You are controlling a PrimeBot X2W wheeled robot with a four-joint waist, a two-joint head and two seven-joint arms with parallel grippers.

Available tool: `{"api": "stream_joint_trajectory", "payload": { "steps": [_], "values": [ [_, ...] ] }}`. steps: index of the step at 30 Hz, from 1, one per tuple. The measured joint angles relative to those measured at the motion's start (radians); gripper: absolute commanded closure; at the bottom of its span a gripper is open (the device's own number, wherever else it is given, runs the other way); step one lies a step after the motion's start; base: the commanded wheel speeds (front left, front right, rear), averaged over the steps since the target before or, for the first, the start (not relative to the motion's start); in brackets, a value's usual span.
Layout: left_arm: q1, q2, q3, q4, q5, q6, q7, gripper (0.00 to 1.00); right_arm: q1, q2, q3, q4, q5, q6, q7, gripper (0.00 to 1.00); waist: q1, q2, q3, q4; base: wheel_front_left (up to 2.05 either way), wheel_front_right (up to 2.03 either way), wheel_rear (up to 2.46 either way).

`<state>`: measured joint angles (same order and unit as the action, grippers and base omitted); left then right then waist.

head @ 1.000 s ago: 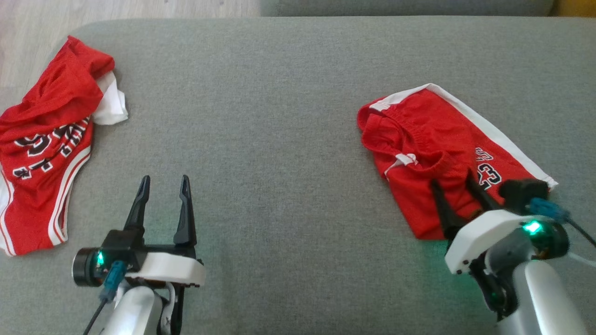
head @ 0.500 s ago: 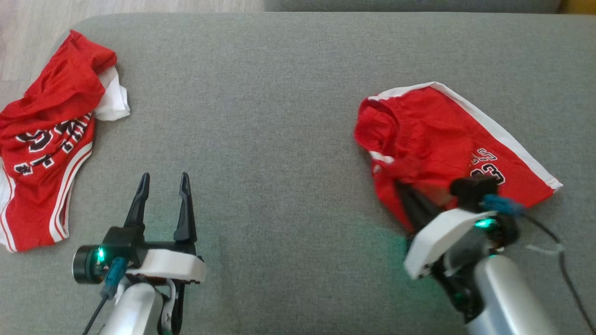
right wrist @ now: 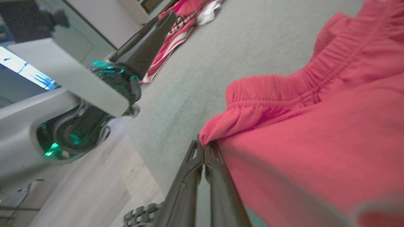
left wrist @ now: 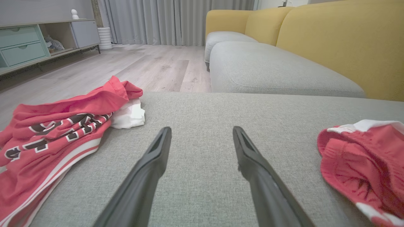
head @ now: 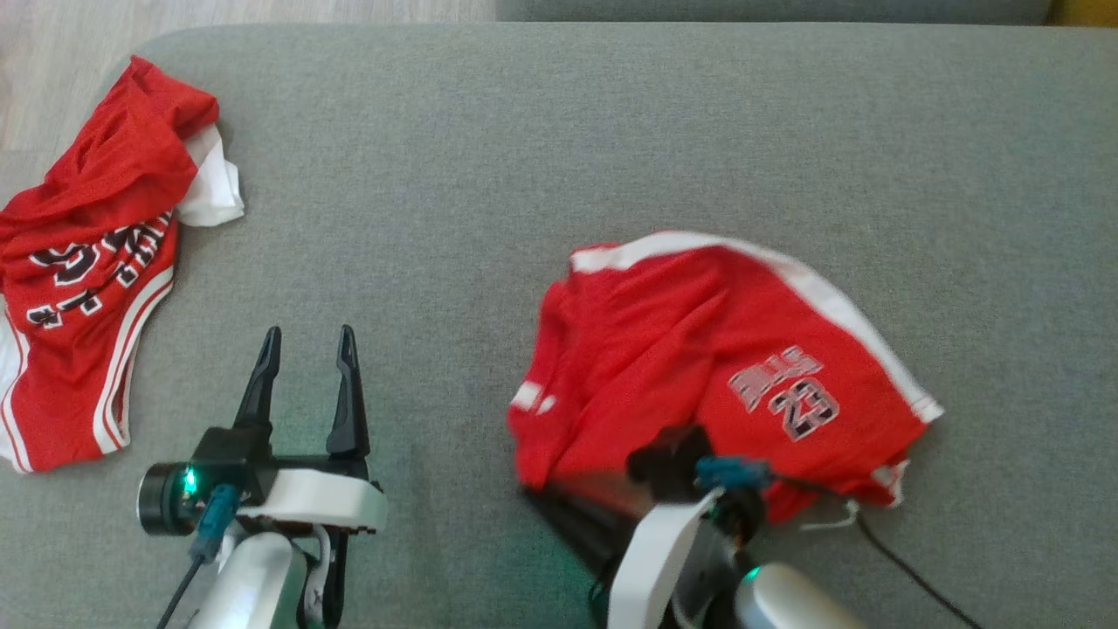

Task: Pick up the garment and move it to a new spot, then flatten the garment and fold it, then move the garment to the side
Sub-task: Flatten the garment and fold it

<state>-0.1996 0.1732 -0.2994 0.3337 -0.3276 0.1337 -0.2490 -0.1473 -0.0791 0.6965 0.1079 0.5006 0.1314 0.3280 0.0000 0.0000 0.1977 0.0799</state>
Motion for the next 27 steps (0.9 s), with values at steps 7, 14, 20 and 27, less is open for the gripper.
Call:
{"api": "stream_joint_trajectory", "payload": {
  "steps": [7,14,20,27],
  "values": [
    [0.0,-0.001,0.0,0.004,-0.001,0.004,0.0,0.0,0.042,-0.022,0.087,-0.029,0.117,0.0,0.044,0.94,-0.0001,0.0,-0.001,0.003,0.0,0.0,0.0],
    [0.0,-0.001,0.0,0.009,-0.007,0.007,0.0,0.0,0.036,-0.055,0.058,-0.146,0.144,0.0,0.005,0.0,-0.0001,0.0,-0.009,-0.008,0.0,0.0,0.0],
    [0.0,0.0,0.001,0.01,-0.007,0.011,0.0,0.0,0.036,-0.08,-0.04,-0.28,0.117,0.0,-0.05,0.0,-0.0001,0.0,-0.02,-0.021,0.0,0.0,0.0],
    [0.002,0.005,0.003,0.008,-0.007,0.026,0.0,0.0,0.068,-0.045,-0.386,-0.289,-0.086,0.0,-0.168,0.0,-0.0001,0.0,-0.032,-0.033,0.0,0.0,0.0]
  ]
}}
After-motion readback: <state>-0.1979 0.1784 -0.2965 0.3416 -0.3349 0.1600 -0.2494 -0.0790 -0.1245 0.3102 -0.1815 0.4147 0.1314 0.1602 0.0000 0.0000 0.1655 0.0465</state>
